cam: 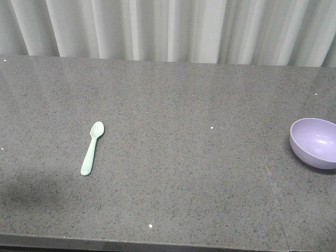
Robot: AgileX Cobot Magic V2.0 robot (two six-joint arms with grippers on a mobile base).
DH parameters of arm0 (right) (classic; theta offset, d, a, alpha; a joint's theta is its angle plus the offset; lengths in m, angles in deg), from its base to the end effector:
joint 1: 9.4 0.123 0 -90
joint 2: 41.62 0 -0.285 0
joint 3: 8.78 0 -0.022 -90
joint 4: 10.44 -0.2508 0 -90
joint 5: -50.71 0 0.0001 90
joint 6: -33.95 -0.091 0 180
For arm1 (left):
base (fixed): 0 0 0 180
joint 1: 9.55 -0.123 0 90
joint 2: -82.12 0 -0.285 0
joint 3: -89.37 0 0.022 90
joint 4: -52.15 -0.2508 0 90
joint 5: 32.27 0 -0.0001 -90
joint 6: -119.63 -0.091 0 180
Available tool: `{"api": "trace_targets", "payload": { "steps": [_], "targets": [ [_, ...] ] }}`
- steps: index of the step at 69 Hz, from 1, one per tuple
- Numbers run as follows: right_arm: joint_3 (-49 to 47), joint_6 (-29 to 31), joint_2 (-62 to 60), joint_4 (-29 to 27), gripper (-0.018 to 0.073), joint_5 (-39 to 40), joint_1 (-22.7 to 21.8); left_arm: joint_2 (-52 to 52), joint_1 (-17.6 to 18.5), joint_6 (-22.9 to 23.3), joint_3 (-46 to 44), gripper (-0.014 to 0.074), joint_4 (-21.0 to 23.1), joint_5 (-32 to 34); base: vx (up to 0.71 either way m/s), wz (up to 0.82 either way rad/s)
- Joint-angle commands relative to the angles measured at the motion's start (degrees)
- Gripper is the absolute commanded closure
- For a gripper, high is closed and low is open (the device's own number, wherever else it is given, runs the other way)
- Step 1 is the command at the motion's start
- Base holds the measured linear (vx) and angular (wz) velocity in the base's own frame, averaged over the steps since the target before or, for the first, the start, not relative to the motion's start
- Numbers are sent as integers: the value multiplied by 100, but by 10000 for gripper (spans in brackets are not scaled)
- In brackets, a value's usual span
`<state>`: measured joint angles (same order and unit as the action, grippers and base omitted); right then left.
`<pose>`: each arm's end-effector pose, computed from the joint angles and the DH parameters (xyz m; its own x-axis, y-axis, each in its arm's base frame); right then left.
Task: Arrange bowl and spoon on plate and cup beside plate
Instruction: 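Lower the left gripper onto the pale green spoon and close it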
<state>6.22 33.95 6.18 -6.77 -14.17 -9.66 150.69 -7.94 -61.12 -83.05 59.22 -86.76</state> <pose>0.0934 -0.0057 0.4128 -0.6118 -0.0244 -0.7907 0.0338 0.9978 -0.0569 0.2026 -0.0148 0.4109 -0.6533 -0.0402 -0.7560 0.0659 0.9918 -0.1096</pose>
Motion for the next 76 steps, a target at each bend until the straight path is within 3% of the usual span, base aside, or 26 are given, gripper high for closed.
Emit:
{"api": "trace_targets", "payload": {
  "steps": [1,10,21,35,60,76],
  "targets": [
    [-175,-49,47,37,-25,455,1,440,183,-163,-487,8,497,110,0,0],
    [-175,-67,47,32,-24,466,1,1179,644,76,-900,10,258,107,0,0],
    [-175,-94,47,12,-24,456,1,2167,1189,831,-1344,10,-421,107,0,0],
    [-175,-94,47,-143,-24,449,1,3193,1585,1444,-1728,10,-987,112,0,0],
    [-175,-94,47,-151,-24,390,1,4233,1809,1774,-1734,10,-1146,159,0,0],
    [-175,-89,47,-151,-24,336,1,4505,1809,2183,-1734,10,-1594,173,0,0]
  ]
}}
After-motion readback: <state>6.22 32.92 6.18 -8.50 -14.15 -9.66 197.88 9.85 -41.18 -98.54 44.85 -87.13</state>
